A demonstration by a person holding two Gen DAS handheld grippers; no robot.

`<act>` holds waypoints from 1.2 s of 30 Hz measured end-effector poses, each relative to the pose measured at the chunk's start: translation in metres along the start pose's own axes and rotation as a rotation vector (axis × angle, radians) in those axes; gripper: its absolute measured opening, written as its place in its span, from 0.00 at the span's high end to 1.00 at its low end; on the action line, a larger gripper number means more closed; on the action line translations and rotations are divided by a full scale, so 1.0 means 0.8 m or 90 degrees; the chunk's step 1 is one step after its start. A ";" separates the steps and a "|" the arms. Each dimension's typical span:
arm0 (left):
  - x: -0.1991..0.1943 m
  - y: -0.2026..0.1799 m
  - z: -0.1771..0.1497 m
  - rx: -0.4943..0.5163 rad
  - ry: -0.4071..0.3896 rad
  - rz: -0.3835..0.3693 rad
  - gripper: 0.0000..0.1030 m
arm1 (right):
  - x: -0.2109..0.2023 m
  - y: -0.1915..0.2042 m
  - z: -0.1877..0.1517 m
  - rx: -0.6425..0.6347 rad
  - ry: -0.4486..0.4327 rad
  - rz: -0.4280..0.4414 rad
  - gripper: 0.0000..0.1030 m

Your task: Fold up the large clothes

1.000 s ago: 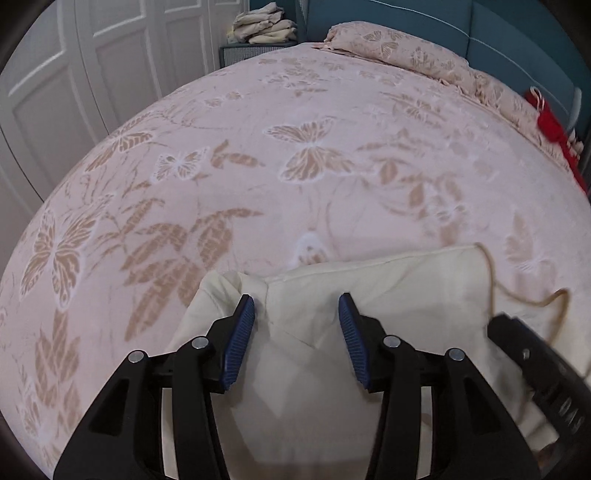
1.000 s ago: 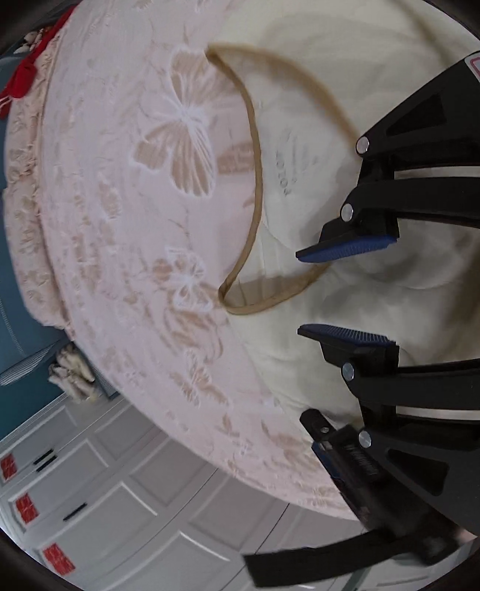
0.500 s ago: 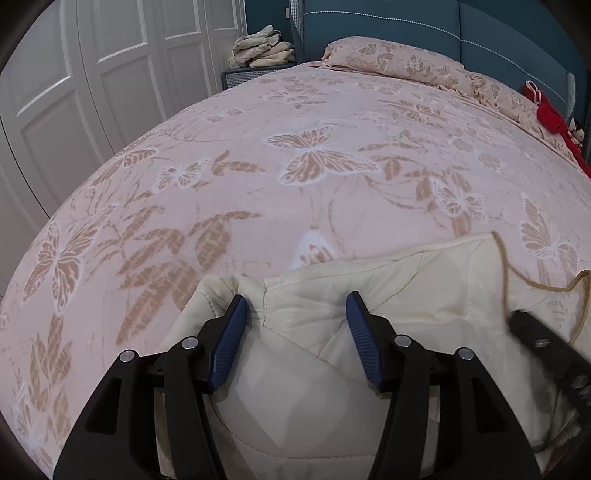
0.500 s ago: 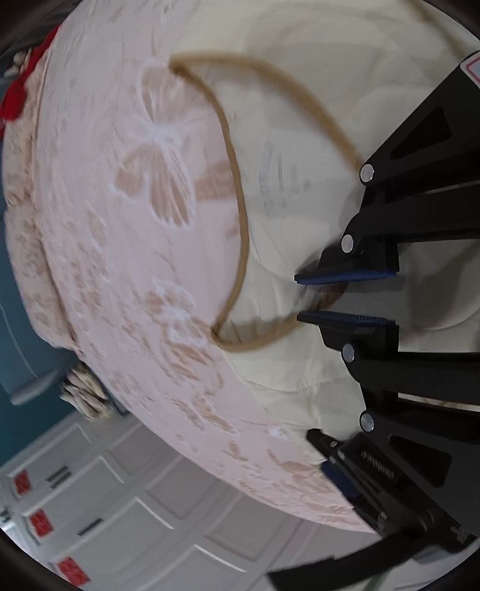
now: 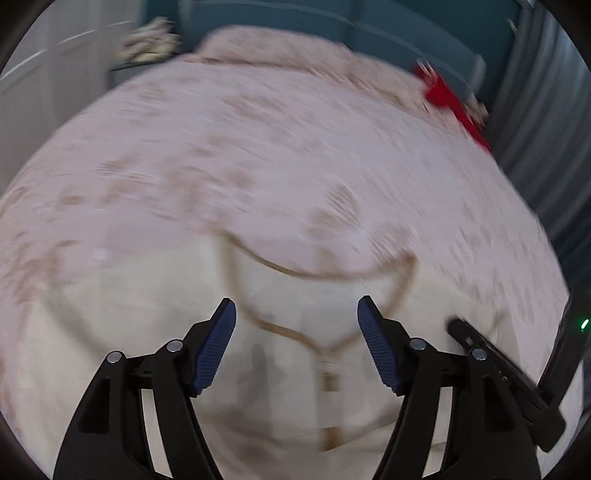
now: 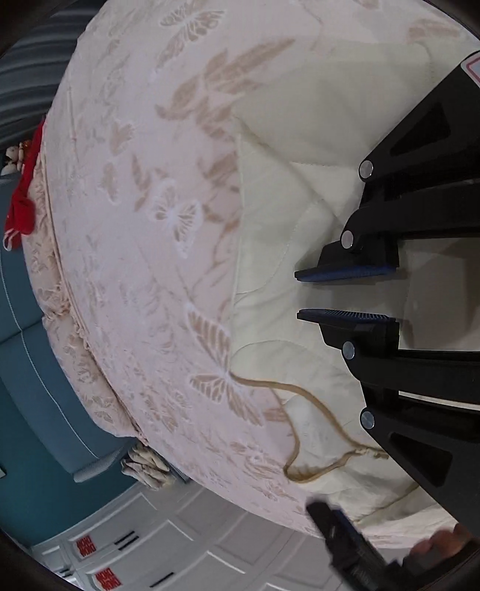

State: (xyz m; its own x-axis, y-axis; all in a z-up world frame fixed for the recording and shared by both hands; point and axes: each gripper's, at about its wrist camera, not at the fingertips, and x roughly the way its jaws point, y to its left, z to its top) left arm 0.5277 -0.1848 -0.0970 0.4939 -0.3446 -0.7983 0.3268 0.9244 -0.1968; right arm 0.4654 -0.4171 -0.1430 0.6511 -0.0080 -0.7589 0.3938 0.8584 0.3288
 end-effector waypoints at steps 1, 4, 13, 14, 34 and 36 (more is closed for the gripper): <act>0.012 -0.012 -0.005 0.015 0.013 0.003 0.36 | 0.001 0.000 -0.002 -0.006 0.001 -0.003 0.87; 0.043 -0.034 -0.021 0.048 0.037 0.039 0.36 | 0.008 0.000 -0.007 -0.016 -0.001 -0.007 0.86; 0.061 -0.031 -0.038 0.064 -0.005 0.085 0.33 | 0.007 -0.001 -0.020 -0.010 -0.028 0.002 0.87; 0.060 -0.031 -0.038 0.063 -0.006 0.085 0.33 | 0.006 -0.002 -0.021 -0.010 -0.032 0.003 0.87; -0.020 0.121 -0.043 -0.040 -0.024 0.239 0.35 | -0.006 0.125 -0.056 -0.220 0.028 0.012 0.78; -0.015 0.120 -0.050 -0.030 -0.031 0.243 0.34 | 0.005 0.123 -0.062 -0.223 0.040 -0.005 0.81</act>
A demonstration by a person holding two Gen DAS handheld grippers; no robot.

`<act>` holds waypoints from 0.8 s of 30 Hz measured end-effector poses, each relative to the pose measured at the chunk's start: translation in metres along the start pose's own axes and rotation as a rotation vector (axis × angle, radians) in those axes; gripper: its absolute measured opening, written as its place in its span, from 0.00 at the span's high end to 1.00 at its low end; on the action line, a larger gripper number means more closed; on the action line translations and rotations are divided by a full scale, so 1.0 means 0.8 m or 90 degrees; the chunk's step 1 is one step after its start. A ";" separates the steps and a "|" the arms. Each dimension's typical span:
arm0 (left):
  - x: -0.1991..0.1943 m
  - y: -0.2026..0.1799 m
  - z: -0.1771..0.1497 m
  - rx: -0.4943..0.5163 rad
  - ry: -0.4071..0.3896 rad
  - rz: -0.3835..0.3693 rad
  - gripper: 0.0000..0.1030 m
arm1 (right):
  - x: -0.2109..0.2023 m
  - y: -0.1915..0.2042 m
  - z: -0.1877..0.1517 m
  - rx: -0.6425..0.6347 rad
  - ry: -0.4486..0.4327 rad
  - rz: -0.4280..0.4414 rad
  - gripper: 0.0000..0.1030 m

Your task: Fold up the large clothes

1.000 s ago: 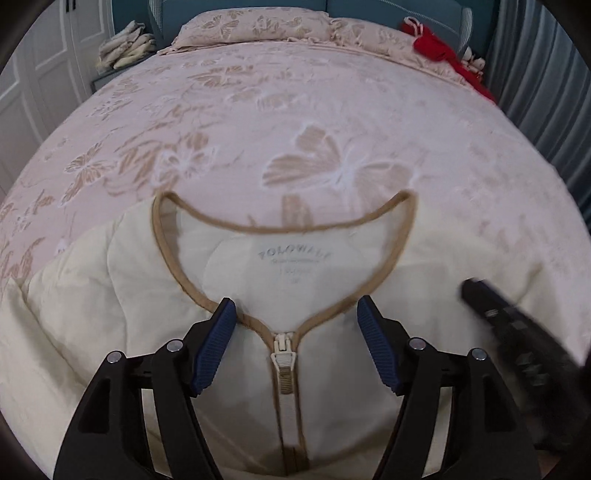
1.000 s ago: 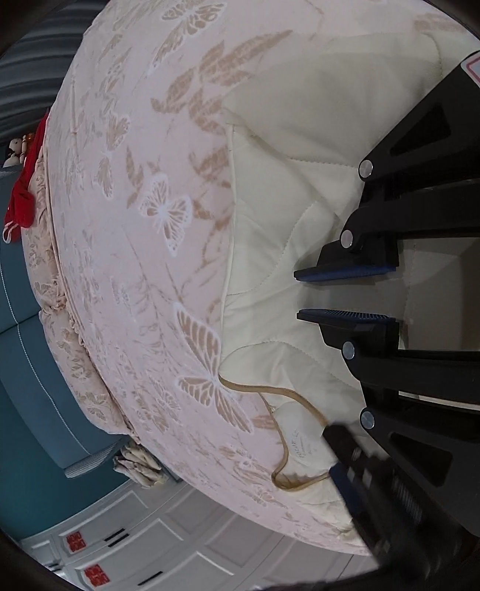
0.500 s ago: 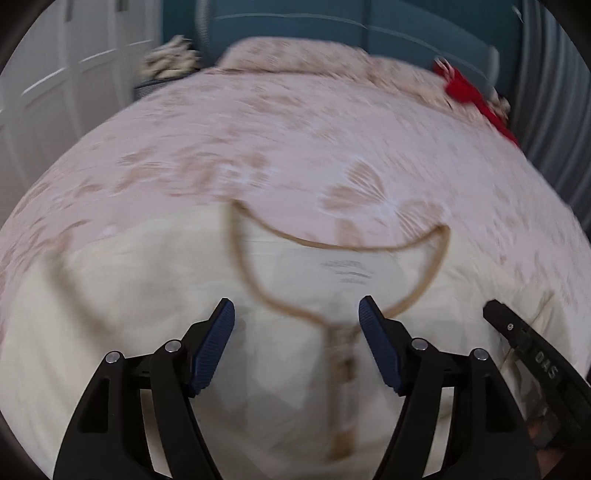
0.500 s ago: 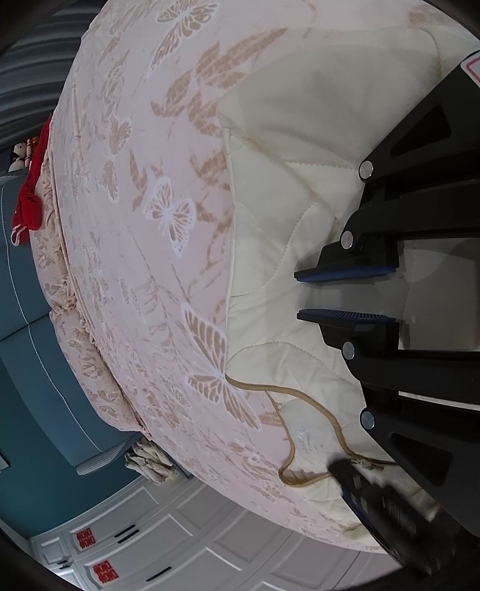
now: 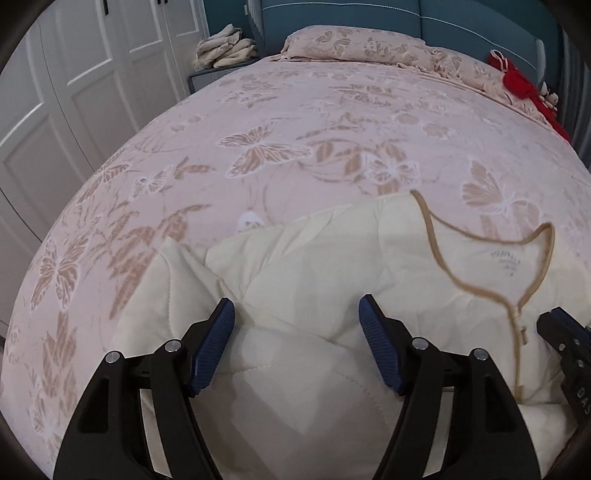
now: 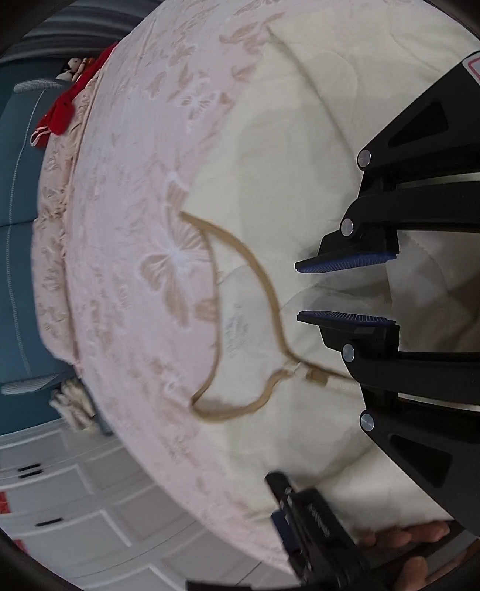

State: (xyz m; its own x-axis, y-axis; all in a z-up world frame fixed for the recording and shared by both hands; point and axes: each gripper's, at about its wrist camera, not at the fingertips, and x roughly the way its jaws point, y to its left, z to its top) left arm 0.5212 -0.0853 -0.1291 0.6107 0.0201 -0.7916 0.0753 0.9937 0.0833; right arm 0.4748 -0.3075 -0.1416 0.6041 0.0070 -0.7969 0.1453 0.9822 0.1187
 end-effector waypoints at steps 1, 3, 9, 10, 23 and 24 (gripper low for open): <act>0.003 0.000 -0.003 0.000 -0.004 -0.001 0.34 | 0.003 -0.005 -0.002 0.012 0.002 0.003 0.82; 0.007 0.000 -0.006 -0.001 -0.010 -0.002 0.30 | 0.006 -0.015 -0.007 0.034 0.000 0.016 0.85; 0.016 -0.012 -0.010 0.017 -0.014 0.033 0.21 | 0.010 -0.026 -0.014 0.071 -0.013 0.045 0.87; 0.015 -0.012 -0.010 0.019 -0.012 0.040 0.20 | 0.009 -0.027 -0.014 0.074 -0.013 0.048 0.88; -0.237 0.195 -0.208 0.023 0.049 -0.089 0.10 | -0.328 -0.131 -0.262 0.066 -0.009 -0.029 0.40; -0.246 0.215 -0.232 0.005 0.069 -0.084 0.10 | -0.348 -0.148 -0.298 0.082 0.020 -0.039 0.40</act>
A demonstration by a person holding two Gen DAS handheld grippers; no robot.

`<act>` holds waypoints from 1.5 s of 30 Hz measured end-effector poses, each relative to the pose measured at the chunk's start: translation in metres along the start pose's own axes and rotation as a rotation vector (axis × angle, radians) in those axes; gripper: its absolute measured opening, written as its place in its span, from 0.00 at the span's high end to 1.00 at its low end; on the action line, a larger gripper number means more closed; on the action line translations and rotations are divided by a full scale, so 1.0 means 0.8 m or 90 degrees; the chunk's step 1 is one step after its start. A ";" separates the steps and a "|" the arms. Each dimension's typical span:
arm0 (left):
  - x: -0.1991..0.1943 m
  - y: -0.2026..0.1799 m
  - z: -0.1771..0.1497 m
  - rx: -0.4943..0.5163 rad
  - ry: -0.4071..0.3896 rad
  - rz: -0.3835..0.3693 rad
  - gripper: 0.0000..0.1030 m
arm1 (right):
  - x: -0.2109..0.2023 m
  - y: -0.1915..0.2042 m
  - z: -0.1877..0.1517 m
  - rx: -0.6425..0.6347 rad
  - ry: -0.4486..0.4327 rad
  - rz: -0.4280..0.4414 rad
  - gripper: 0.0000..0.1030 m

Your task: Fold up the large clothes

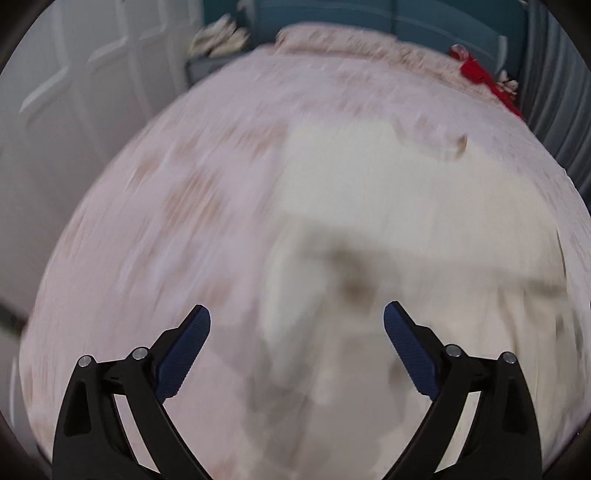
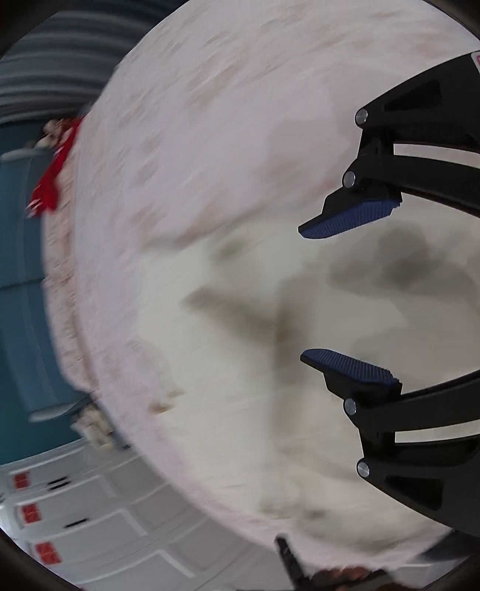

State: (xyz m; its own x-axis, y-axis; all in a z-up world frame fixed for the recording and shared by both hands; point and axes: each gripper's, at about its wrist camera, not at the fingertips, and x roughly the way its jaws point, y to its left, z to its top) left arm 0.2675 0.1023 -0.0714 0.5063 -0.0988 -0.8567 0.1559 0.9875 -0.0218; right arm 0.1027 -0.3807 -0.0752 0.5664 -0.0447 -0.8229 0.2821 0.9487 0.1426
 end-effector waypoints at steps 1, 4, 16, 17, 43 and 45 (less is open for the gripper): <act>-0.007 0.018 -0.025 -0.025 0.017 0.003 0.10 | -0.010 -0.013 -0.021 0.019 0.020 -0.001 0.40; -0.014 0.068 -0.093 -0.139 0.080 -0.030 0.10 | -0.031 -0.047 -0.090 0.100 0.069 0.045 0.38; -0.022 0.030 -0.114 -0.208 0.100 -0.150 0.84 | -0.018 -0.033 -0.128 0.260 0.055 0.151 0.88; -0.036 0.028 -0.113 -0.198 0.083 -0.148 0.91 | -0.026 -0.035 -0.127 0.269 0.044 0.162 0.91; -0.293 0.048 -0.092 -0.154 -0.141 -0.113 0.94 | -0.237 -0.031 -0.057 0.138 -0.150 0.235 0.96; -0.244 0.033 -0.069 -0.144 -0.122 -0.075 0.94 | -0.179 -0.028 -0.041 0.149 -0.133 0.197 0.96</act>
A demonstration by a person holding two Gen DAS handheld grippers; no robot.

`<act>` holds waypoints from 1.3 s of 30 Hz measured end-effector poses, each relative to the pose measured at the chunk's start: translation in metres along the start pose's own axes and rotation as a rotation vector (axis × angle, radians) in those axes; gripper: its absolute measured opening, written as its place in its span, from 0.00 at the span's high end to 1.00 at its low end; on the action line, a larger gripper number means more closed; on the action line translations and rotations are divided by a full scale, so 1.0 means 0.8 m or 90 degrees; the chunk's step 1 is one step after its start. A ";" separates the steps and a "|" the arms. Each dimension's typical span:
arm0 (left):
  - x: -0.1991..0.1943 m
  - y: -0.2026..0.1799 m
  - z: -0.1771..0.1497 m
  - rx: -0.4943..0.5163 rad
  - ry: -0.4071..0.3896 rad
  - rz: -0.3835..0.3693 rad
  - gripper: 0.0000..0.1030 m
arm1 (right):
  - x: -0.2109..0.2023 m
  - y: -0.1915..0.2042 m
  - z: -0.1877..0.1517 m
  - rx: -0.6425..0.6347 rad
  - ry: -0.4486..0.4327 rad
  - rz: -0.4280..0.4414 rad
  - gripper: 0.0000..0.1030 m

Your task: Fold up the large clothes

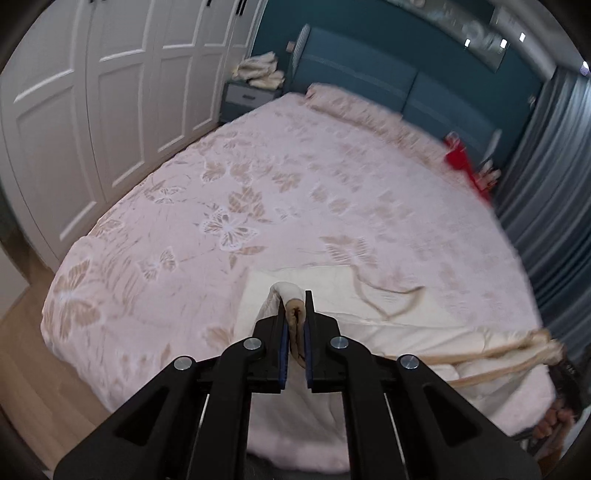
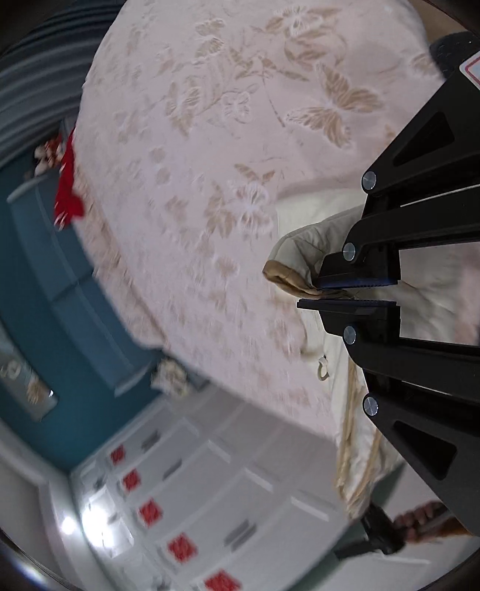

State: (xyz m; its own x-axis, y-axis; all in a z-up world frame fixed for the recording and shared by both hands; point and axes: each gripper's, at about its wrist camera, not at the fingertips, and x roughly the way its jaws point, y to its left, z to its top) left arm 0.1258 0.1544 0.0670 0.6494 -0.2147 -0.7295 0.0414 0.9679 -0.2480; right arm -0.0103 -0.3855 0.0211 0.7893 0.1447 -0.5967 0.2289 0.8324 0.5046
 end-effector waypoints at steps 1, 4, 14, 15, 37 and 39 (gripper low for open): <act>0.029 -0.005 0.003 0.002 0.008 0.023 0.94 | 0.018 -0.002 0.000 0.004 0.003 -0.012 0.96; 0.091 -0.008 0.002 -0.001 0.023 0.064 0.94 | 0.071 -0.018 -0.003 0.019 0.012 -0.050 0.96; 0.215 -0.005 -0.033 0.017 0.089 0.153 0.93 | 0.167 -0.046 -0.027 0.039 0.042 -0.131 0.96; 0.219 -0.005 -0.036 0.019 0.091 0.154 0.92 | 0.174 -0.048 -0.031 0.033 0.046 -0.141 0.96; 0.141 0.031 -0.008 -0.020 -0.012 0.061 0.07 | 0.118 -0.038 -0.015 -0.050 -0.028 -0.151 0.32; 0.173 0.034 0.001 -0.055 0.048 0.026 0.09 | 0.145 -0.045 -0.009 -0.027 0.007 -0.147 0.33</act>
State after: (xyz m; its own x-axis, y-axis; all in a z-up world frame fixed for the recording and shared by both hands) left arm 0.2171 0.1511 -0.0401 0.5899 -0.1880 -0.7853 -0.0509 0.9619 -0.2685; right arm 0.0688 -0.3945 -0.0710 0.7126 -0.0463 -0.7000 0.3786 0.8655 0.3281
